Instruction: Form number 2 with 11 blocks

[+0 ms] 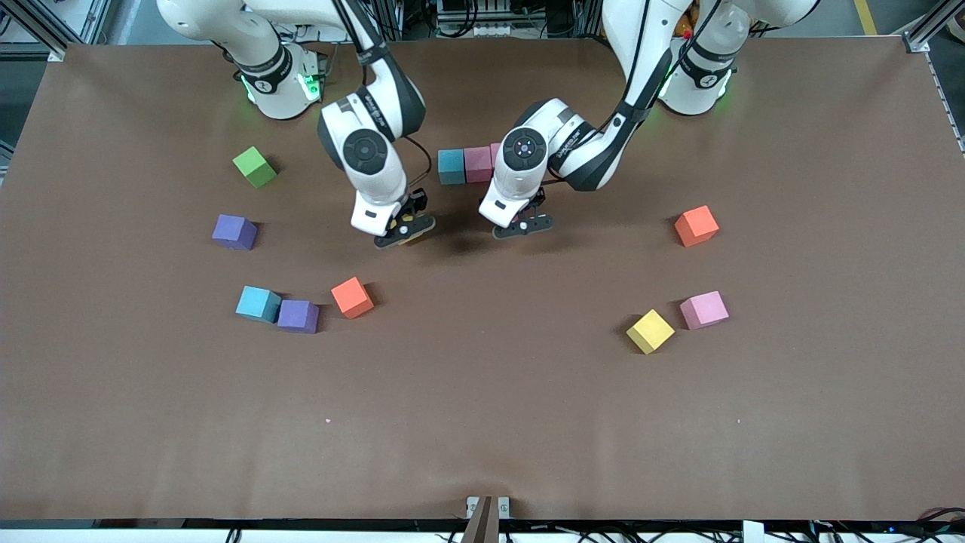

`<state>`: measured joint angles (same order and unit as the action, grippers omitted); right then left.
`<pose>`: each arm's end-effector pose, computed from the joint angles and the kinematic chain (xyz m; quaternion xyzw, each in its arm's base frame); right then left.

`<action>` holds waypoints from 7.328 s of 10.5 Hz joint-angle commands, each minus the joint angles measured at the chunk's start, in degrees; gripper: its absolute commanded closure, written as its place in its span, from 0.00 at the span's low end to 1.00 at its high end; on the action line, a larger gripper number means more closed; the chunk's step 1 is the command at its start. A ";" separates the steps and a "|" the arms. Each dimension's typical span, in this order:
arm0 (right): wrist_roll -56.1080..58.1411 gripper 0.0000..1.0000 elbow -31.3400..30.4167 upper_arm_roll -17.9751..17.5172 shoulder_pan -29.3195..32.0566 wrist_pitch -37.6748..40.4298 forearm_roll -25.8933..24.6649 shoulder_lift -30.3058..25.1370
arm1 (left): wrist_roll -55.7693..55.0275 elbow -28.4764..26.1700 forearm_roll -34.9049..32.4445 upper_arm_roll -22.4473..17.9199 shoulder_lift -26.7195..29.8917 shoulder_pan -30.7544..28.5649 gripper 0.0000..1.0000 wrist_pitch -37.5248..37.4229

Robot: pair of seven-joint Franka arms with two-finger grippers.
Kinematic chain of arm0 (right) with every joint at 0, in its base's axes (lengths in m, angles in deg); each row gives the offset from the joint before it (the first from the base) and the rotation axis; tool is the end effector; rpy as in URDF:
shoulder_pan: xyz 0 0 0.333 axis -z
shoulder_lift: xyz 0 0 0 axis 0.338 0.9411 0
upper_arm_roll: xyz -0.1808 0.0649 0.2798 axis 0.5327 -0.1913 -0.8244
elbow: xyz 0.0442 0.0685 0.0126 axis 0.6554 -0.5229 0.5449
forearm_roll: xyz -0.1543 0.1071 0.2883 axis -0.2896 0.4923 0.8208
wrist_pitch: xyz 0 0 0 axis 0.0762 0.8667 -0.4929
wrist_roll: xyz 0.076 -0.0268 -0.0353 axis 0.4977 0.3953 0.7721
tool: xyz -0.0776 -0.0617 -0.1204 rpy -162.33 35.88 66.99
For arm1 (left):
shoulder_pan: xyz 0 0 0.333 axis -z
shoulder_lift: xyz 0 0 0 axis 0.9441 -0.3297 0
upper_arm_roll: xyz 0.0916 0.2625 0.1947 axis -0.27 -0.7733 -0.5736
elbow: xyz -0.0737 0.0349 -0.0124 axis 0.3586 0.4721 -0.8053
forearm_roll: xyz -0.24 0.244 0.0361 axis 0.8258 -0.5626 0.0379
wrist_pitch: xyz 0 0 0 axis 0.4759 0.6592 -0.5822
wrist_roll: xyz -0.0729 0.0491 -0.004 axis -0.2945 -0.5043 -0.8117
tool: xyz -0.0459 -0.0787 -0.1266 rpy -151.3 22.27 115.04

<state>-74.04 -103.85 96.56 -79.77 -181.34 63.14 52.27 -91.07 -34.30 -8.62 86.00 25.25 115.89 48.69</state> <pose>0.3955 0.3219 0.2522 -0.9712 -0.2270 0.0715 0.0073 0.3570 -0.4594 0.2088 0.9908 0.0996 -0.0904 0.0139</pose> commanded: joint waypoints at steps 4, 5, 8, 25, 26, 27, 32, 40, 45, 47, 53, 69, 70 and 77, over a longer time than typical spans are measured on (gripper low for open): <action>20.87 0.85 -1.73 0.41 5.70 1.97 -1.37 -4.17 | -1.74 -1.99 -4.07 1.37 0.75 0.04 1.00 0.56; 23.33 0.85 -1.55 0.59 5.79 1.89 -3.12 -4.17 | -1.82 -2.07 -4.86 1.71 0.75 0.04 1.00 0.56; 25.29 0.82 -1.29 1.38 6.05 1.89 -4.63 -4.26 | -1.83 -2.07 -5.39 2.16 0.75 0.13 1.00 0.65; 33.02 0.61 3.53 0.68 1.15 1.27 -4.98 -1.81 | 1.68 4.43 -11.98 2.60 14.81 -10.93 0.00 -18.24; 34.42 0.61 5.29 0.77 -1.39 1.27 -6.72 -0.14 | 6.65 4.95 -12.16 2.16 14.29 -12.86 0.00 -18.33; 35.65 0.61 7.48 0.68 -3.51 1.36 -9.09 1.87 | 11.66 5.83 -12.16 1.90 12.54 -16.10 0.00 -18.42; 43.84 0.61 16.46 0.16 -10.82 1.45 -9.55 11.55 | 17.16 7.76 -11.90 -11.26 10.86 -17.28 0.00 -16.76; 43.13 0.55 20.25 -3.97 -10.91 3.28 -7.72 15.17 | 15.85 19.70 -3.37 -21.48 -2.57 -16.84 0.00 -11.39; 41.82 0.55 20.94 -5.47 -11.00 5.31 -4.98 15.78 | 5.56 21.22 -2.49 -21.49 -8.12 -16.31 0.00 -7.35; 40.94 0.55 22.35 -5.91 -10.91 5.32 -3.42 16.83 | 5.56 21.13 0.04 -21.49 -8.66 -16.31 0.00 -7.35; 40.67 0.55 24.20 -5.91 -10.91 5.40 -2.70 18.15 | 5.12 18.06 0.32 -21.49 -8.66 -16.22 0.00 -7.96; 41.11 0.00 23.94 -3.81 5.75 17.44 -3.22 5.41 | -7.75 19.37 5.24 -20.52 -10.42 -11.23 0.68 -6.03; 41.63 0.00 24.20 -3.19 9.70 16.83 -3.49 5.58 | -13.37 19.55 5.16 -17.82 -9.98 -10.78 0.69 -6.03; 38.66 0.00 24.11 0.24 29.93 10.52 -3.41 10.31 | -50.82 21.04 3.93 -0.85 -4.79 -9.90 0.72 -7.61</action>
<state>-33.21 -79.78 97.18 -53.72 -167.94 59.53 60.09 -135.11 -13.46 -4.58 82.93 19.74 105.80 41.68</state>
